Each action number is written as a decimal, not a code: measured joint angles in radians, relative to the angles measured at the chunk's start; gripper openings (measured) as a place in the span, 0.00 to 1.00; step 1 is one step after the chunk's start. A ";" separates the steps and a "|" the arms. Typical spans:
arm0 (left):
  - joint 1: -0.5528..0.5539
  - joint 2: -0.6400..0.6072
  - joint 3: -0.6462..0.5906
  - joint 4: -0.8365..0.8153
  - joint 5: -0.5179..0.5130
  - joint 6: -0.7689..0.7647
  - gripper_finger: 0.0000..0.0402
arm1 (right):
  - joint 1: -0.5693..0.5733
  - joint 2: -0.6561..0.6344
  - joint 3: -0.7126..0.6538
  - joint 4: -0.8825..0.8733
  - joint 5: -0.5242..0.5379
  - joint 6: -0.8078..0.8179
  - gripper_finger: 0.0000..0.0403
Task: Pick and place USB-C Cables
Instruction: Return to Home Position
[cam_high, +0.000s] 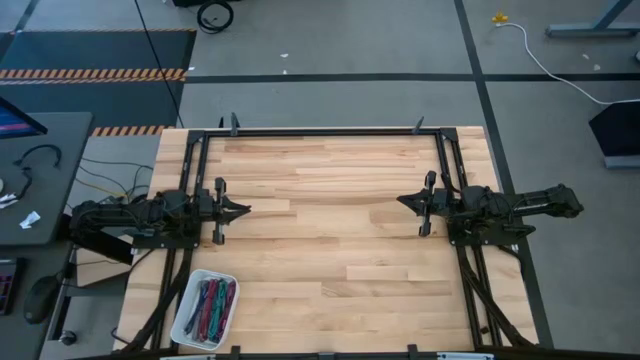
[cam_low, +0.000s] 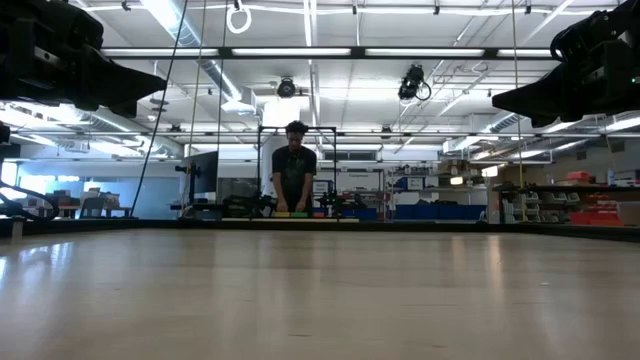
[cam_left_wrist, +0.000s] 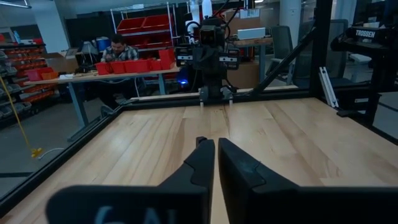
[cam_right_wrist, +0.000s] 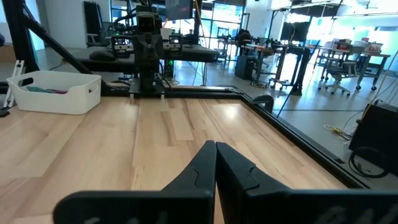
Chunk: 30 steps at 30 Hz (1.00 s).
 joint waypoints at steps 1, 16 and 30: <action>0.000 0.000 0.000 0.000 0.000 0.000 0.07 | 0.000 0.000 0.000 0.000 0.000 0.000 0.03; 0.000 0.000 0.000 0.001 0.000 0.000 0.08 | 0.000 0.000 0.000 0.000 0.000 0.000 0.03; 0.000 0.000 0.000 0.001 0.000 0.000 0.08 | 0.000 0.000 0.000 0.000 0.000 0.000 0.03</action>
